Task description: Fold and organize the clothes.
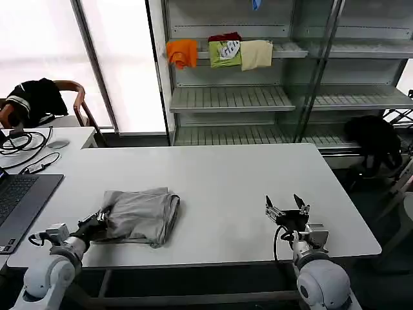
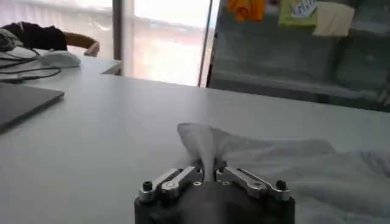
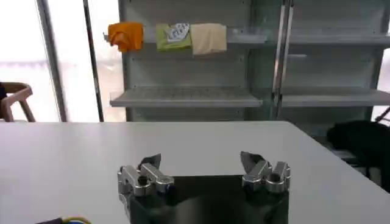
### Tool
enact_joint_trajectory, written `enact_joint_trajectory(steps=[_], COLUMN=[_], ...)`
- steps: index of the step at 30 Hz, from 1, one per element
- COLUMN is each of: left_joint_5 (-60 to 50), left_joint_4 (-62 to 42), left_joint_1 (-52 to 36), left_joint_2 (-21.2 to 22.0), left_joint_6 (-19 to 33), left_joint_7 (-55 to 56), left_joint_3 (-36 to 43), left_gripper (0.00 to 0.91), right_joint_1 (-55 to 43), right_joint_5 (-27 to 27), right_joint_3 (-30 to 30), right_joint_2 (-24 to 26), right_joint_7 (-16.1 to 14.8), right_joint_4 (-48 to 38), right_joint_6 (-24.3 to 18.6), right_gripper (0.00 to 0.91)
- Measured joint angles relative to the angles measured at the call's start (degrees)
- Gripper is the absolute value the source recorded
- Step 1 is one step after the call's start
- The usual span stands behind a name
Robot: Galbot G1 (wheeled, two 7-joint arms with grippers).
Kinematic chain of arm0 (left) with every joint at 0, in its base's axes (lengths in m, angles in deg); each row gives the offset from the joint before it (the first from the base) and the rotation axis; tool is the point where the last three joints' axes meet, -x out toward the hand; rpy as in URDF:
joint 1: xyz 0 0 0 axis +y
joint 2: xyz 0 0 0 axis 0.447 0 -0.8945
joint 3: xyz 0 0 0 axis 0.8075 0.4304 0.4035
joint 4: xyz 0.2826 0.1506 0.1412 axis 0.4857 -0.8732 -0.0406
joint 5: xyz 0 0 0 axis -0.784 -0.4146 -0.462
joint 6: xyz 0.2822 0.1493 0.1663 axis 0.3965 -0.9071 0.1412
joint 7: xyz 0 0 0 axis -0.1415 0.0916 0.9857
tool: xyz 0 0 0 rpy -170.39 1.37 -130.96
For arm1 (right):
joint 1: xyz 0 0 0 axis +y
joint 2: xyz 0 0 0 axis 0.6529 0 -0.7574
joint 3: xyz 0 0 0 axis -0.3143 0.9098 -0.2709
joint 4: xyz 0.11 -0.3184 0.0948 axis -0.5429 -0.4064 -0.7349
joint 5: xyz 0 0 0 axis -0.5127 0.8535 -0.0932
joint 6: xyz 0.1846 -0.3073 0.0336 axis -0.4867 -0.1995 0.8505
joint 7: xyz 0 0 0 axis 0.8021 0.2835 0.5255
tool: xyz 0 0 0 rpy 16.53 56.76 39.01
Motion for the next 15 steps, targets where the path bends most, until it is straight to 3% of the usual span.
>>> enact_joint_trajectory(steps=[15], left_joint_5=[0.2], left_joint_4=[-6.4], left_joint_1=[-1.0], left_joint_2=[-12.5], left_joint_6=[0.4], left_joint_7=[-2.9], left_joint_3=[-10.8], left_gripper=[0.000], right_joint_1=[-0.1], right_joint_5=[-0.9], right_joint_3=[0.2], right_joint_2=[0.4], right_joint_7=[0.0], right_joint_4=[0.0], right_joint_6=[-0.1], right_gripper=[0.907])
